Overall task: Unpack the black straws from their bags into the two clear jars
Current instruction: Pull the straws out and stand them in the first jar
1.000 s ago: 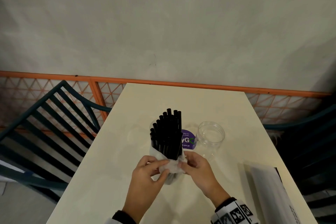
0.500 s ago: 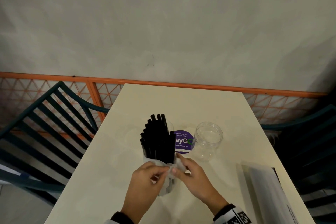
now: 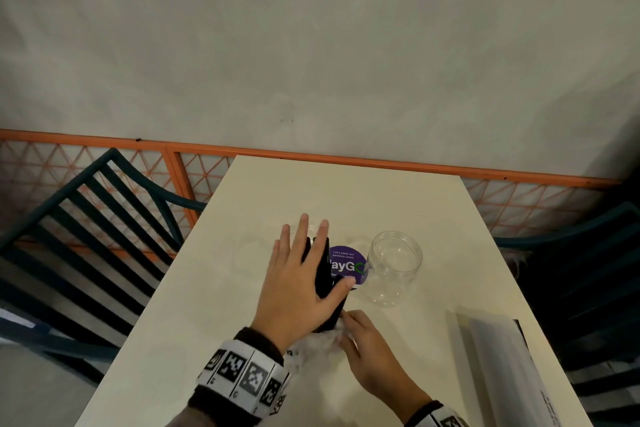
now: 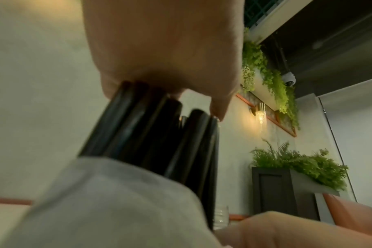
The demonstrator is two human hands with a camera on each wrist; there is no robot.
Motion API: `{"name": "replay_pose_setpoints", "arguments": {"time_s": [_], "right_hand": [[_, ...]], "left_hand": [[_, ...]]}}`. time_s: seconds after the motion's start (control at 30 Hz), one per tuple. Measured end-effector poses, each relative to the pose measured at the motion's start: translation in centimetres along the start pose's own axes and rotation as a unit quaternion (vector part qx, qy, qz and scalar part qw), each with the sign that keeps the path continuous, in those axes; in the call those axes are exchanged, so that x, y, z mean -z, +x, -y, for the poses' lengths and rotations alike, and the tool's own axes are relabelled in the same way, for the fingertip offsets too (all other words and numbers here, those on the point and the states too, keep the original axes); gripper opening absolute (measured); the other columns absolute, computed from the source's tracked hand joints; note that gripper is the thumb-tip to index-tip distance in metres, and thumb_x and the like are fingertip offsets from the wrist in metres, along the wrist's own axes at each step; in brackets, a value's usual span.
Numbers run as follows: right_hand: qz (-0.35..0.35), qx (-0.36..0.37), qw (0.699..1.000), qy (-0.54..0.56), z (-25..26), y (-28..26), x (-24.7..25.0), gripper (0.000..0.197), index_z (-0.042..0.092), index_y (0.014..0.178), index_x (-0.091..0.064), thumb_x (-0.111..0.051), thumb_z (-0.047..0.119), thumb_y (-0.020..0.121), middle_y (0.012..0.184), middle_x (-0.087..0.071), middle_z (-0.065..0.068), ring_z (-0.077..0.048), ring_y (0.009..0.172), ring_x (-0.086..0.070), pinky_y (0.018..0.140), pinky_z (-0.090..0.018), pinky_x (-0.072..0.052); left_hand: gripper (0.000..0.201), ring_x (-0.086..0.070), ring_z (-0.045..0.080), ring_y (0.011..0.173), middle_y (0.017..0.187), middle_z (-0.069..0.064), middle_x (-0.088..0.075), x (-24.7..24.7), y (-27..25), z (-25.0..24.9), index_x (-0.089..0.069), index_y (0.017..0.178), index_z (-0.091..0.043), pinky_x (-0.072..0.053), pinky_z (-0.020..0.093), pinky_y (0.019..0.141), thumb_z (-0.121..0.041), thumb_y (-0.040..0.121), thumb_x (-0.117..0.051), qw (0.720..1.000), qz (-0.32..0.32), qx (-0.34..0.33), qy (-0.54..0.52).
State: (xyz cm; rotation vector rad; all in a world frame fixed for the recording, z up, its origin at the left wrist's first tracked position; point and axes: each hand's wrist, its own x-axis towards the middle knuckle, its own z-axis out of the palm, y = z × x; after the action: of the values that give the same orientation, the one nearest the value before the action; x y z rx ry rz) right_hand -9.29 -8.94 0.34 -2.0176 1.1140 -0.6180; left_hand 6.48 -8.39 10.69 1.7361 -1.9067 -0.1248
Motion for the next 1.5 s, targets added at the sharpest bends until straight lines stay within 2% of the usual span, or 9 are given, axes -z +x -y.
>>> {"name": "replay_pose_setpoints", "arguments": {"time_s": [0.2,0.4,0.53,0.67,0.97,1.13,1.23,1.4,1.5], "right_hand": [[0.035,-0.031,0.999,0.000,-0.6,-0.4,-0.8,0.028,0.012,0.121,-0.052,-0.043,0.015,0.094,0.114,-0.051,-0.010,-0.016,0.102,-0.051,0.087,-0.016,-0.037],[-0.009,-0.009,1.000,0.019,-0.3,0.1,-0.7,0.031,0.017,0.123,-0.052,-0.044,0.011,0.094,0.108,-0.050,-0.002,-0.002,0.093,-0.048,0.082,0.003,-0.032],[0.007,-0.014,1.000,-0.021,-0.7,0.7,-0.8,0.033,0.016,0.129,-0.045,-0.041,0.019,0.096,0.109,-0.045,0.001,-0.003,0.090,-0.044,0.079,0.006,-0.029],[0.055,-0.057,0.995,-0.061,-1.5,1.2,-1.5,0.042,0.016,0.138,-0.034,-0.037,0.027,0.098,0.106,-0.038,0.005,-0.004,0.089,-0.041,0.074,0.007,-0.030],[0.078,-0.082,0.992,-0.063,-1.9,1.5,-1.2,0.035,0.018,0.131,-0.043,-0.036,0.021,0.097,0.114,-0.051,0.000,-0.007,0.091,-0.043,0.083,-0.006,-0.034],[-0.005,-0.069,0.997,0.042,-1.4,0.4,-0.6,0.033,0.044,0.110,-0.052,-0.056,0.020,0.088,0.095,-0.055,0.026,0.001,0.091,-0.055,0.085,-0.015,-0.047],[-0.091,-0.042,0.992,0.082,-0.8,-0.2,1.3,0.024,0.059,0.096,-0.056,-0.061,0.052,0.074,0.104,-0.059,0.031,0.008,0.097,-0.056,0.080,-0.008,-0.046],[-0.156,0.020,0.987,0.019,3.2,0.2,6.7,0.030,0.031,0.106,-0.061,-0.058,0.037,0.077,0.094,-0.062,0.018,0.011,0.094,-0.053,0.075,0.002,-0.037],[-0.199,0.058,0.975,-0.085,5.2,1.5,9.5,0.042,0.020,0.112,-0.062,-0.047,0.042,0.079,0.101,-0.055,0.015,0.003,0.094,-0.049,0.081,-0.002,-0.036]], "left_hand": [[0.069,-0.032,0.031,0.136,0.142,0.009,-0.046,-2.2,-1.5,-0.9,-0.046,0.132,-0.012,-0.025,0.044,0.107,-0.059,0.081,-0.040,0.996,0.041,0.007,0.083],[0.072,-0.018,0.022,0.140,0.147,0.009,-0.039,-1.8,-1.9,-0.9,-0.038,0.136,-0.010,-0.017,0.033,0.115,-0.059,0.083,-0.038,0.998,-0.029,0.012,0.049],[0.071,-0.036,0.024,0.135,0.143,0.006,-0.046,-2.0,-2.0,-0.1,-0.031,0.141,-0.017,-0.022,0.031,0.113,-0.061,0.085,-0.035,0.997,0.011,0.009,0.082],[0.049,-0.058,0.024,0.117,0.125,0.003,-0.063,-1.9,-1.8,0.6,-0.054,0.126,-0.019,-0.042,0.036,0.099,-0.045,0.088,-0.036,0.995,0.032,0.015,0.097],[0.043,-0.053,0.023,0.122,0.131,-0.002,-0.058,-2.5,-2.0,-0.3,-0.052,0.127,-0.025,-0.045,0.040,0.099,-0.036,0.091,-0.031,0.988,0.047,-0.059,0.134],[0.031,-0.047,0.017,0.126,0.127,-0.008,-0.059,-1.8,-2.2,0.2,-0.059,0.109,-0.028,-0.035,0.031,0.109,-0.042,0.089,-0.039,0.998,0.028,-0.051,0.031],[0.032,-0.036,0.006,0.129,0.126,-0.018,-0.052,-0.7,-2.1,1.6,-0.059,0.108,-0.028,-0.018,0.019,0.112,-0.044,0.089,-0.041,0.991,-0.027,-0.008,-0.127],[0.037,-0.036,-0.010,0.127,0.132,-0.023,-0.047,2.4,-0.7,2.7,-0.058,0.115,-0.032,-0.026,0.003,0.101,-0.046,0.084,-0.046,0.939,-0.063,0.045,-0.336],[0.039,-0.033,-0.008,0.130,0.139,-0.021,-0.043,3.4,0.6,3.8,-0.050,0.124,-0.042,-0.026,0.010,0.106,-0.042,0.086,-0.052,0.918,-0.030,0.050,-0.392]]}}
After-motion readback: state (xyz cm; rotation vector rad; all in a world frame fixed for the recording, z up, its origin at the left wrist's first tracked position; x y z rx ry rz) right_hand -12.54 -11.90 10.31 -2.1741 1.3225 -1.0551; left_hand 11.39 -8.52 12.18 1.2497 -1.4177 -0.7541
